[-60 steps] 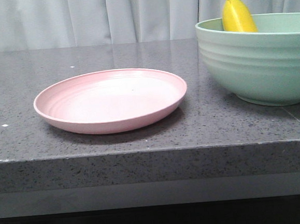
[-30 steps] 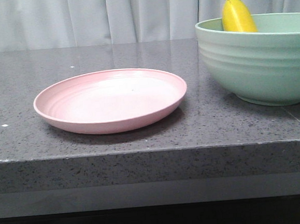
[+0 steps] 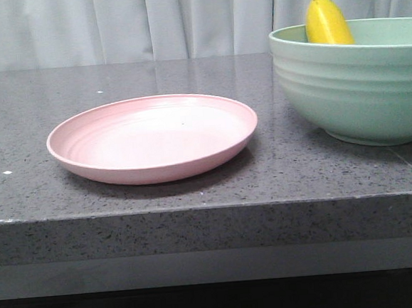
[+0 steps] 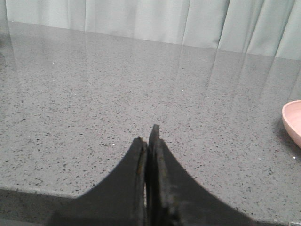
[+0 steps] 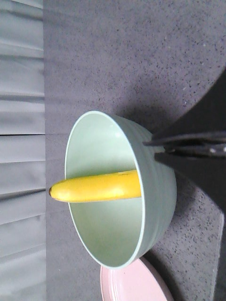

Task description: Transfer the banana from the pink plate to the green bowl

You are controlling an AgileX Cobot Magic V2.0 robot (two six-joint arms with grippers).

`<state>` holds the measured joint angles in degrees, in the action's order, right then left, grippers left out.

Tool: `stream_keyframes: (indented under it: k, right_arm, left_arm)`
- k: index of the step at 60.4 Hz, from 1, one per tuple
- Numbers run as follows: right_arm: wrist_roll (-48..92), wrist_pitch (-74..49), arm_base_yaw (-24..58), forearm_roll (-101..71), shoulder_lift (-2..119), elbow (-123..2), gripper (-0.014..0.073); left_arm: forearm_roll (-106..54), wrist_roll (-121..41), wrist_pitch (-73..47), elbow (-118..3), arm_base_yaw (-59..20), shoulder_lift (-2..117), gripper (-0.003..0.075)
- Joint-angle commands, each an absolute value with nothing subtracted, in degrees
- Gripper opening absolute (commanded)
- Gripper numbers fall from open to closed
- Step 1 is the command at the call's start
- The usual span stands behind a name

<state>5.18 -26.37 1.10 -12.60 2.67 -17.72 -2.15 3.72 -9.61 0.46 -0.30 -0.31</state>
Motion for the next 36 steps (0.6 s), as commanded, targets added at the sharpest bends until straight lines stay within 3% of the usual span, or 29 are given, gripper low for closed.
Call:
stream_keyframes:
  k: [1, 15, 36]
  right_arm:
    - [5.5, -15.6, 0.6, -12.4, 3.4, -15.3, -0.0060]
    - [5.5, -3.8, 0.6, -10.4, 3.4, -1.5, -0.0060]
    - [5.5, -5.7, 0.6, -10.3, -1.9, 1.5, -0.0060]
  left_arm:
    - [-2.6, 4.0, -4.5, 0.6, -0.3, -1.4, -0.0020]
    - [-2.6, 4.0, -4.5, 0.6, -0.3, -1.4, -0.0020]
    - [-2.6, 4.0, -4.5, 0.6, -0.3, -1.3, -0.0020]
